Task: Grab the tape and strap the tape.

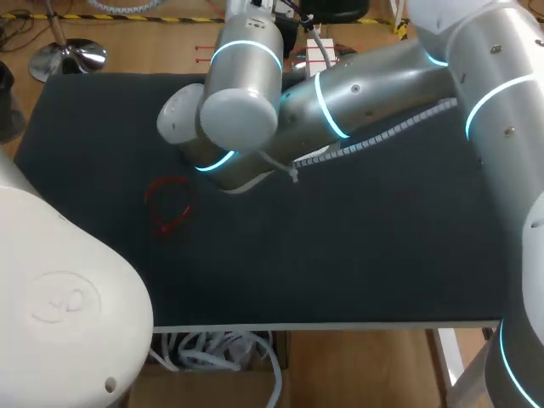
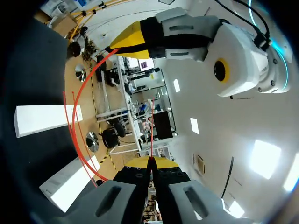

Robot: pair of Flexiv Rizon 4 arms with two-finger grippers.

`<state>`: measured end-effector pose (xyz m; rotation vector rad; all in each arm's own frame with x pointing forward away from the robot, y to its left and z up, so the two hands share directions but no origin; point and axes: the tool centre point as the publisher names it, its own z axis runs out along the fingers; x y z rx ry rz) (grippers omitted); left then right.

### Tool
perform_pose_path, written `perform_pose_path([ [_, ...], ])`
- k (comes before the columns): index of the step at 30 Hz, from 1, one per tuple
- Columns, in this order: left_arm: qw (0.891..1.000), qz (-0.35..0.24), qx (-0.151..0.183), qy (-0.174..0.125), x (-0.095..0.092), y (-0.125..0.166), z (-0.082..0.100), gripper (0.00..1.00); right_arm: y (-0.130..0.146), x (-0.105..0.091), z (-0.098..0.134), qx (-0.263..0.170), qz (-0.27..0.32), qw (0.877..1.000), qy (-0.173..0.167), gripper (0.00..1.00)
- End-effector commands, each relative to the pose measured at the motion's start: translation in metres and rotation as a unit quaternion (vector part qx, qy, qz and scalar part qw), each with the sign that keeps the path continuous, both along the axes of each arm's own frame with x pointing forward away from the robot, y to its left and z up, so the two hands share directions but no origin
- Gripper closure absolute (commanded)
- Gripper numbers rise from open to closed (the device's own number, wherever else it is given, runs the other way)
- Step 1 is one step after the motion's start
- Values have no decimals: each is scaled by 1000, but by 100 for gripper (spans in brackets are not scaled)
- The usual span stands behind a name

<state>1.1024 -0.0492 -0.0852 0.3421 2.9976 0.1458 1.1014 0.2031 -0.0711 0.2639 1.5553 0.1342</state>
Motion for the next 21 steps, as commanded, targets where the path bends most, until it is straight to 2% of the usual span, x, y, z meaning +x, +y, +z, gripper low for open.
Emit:
perform_pose_path([
  [1,1000,1,2,1,0,-1,1,100,11,2,-3,-5,-16,1000,-3,100],
  [21,1000,1,2,1,0,-1,1,100,51,9,-12,-6,-19,1000,5,100],
])
